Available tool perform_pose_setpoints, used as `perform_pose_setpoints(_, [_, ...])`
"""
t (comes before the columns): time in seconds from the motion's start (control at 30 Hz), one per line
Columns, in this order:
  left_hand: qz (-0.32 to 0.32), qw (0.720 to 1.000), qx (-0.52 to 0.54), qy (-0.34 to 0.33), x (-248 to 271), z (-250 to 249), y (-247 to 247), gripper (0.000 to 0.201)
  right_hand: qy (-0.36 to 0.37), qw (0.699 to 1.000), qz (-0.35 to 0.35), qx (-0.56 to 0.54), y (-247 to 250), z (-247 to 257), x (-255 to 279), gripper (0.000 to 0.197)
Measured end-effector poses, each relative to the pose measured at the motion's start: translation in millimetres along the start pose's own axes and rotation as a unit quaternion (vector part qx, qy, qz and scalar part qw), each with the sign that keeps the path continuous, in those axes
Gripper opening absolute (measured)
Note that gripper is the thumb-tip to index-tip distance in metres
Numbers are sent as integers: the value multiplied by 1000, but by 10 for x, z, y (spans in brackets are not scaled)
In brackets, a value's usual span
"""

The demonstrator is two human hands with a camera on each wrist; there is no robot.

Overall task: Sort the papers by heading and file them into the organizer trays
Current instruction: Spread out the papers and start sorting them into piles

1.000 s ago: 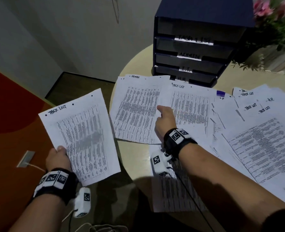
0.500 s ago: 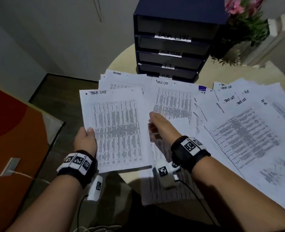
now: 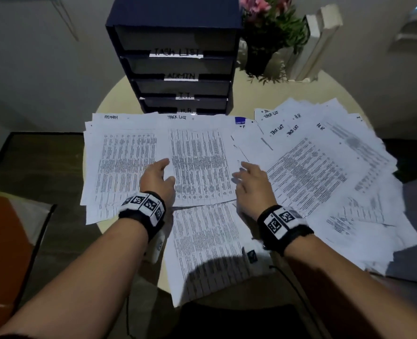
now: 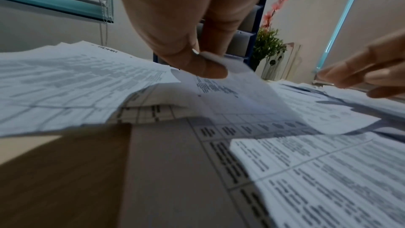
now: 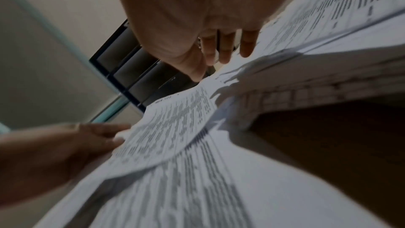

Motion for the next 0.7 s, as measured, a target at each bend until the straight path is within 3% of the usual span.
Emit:
perform_pose_setpoints(0.1, [7,998,-55,-15,-104,-23,-119,53,80,986,103,108,-235,38,145,42])
perform_pose_setpoints(0.2, [-26,994,-91,-50,-161,-47,-82,53,91,965,170,179,-406,41,192,49])
perform_pose_setpoints(0.3, [-119,983,-135,-22,-199,110,200,52,122,958,159,207,-431,185,168,44])
perform_pose_setpoints(0.37, [-131,969,-206,37,-232,333,385,57,151,957,139,206,-460,311,97,48])
perform_pose_setpoints(0.47, [-74,955,-258,125,-381,770,595,63,154,953,147,214,-545,355,-148,65])
perform_pose_setpoints(0.6, [19,949,-277,150,-431,1079,617,65,130,938,199,250,-759,310,-270,66])
perform_pose_setpoints(0.7, [27,945,-290,147,-395,1092,623,67,123,937,193,263,-909,356,-182,64])
Point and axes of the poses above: each hand's wrist, its own x-axis away from the middle knuckle, its own y-axis out of the back of the hand, z = x × y, the point moved 9 cm from there along -x, towards the middle knuckle, and after that the axes turned 9 degrees about -x, right-handed, at the moved point
